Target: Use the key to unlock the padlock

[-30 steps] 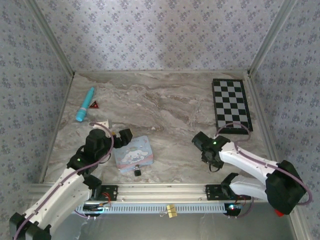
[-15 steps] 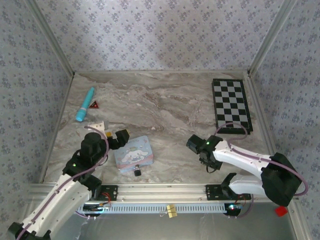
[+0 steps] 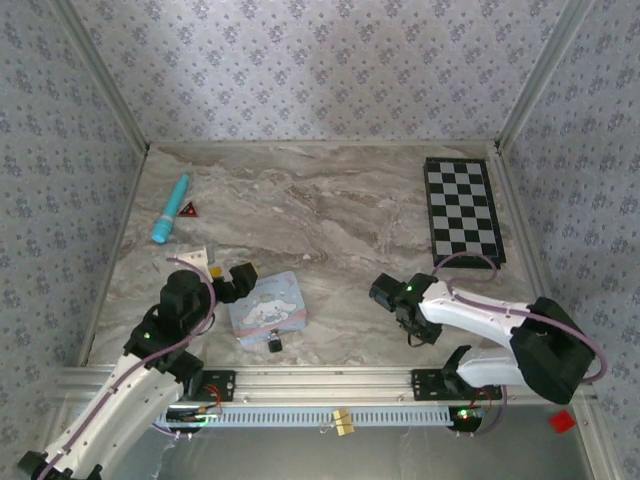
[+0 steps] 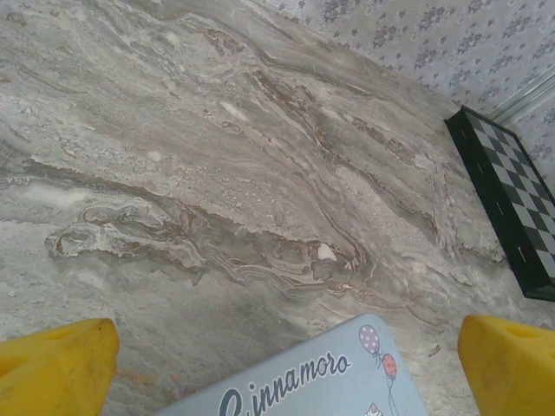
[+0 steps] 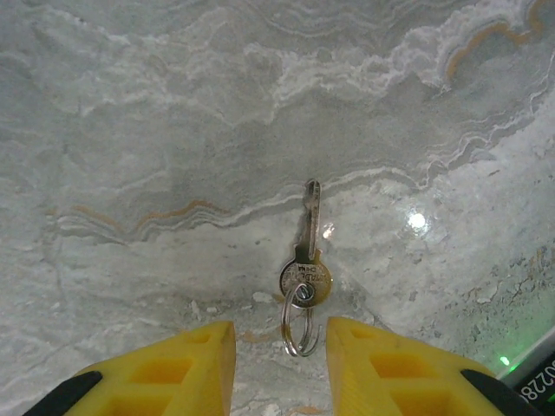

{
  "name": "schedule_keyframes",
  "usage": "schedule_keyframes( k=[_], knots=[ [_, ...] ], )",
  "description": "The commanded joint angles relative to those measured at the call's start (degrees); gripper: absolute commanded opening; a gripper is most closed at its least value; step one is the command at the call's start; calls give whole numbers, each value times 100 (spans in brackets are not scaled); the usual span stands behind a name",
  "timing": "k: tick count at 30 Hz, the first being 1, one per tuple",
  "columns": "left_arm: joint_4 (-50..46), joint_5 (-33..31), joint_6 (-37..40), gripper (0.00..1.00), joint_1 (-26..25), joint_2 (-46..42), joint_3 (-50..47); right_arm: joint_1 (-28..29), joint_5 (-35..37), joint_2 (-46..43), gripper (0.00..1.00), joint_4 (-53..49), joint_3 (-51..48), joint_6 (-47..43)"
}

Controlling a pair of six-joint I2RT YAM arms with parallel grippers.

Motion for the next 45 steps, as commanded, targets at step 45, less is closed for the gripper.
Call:
schedule_keyframes(
  k=[45],
  knots=[
    [192, -58, -16, 100, -5, 154, 72, 64, 79, -160, 12, 396, -468, 501]
  ],
)
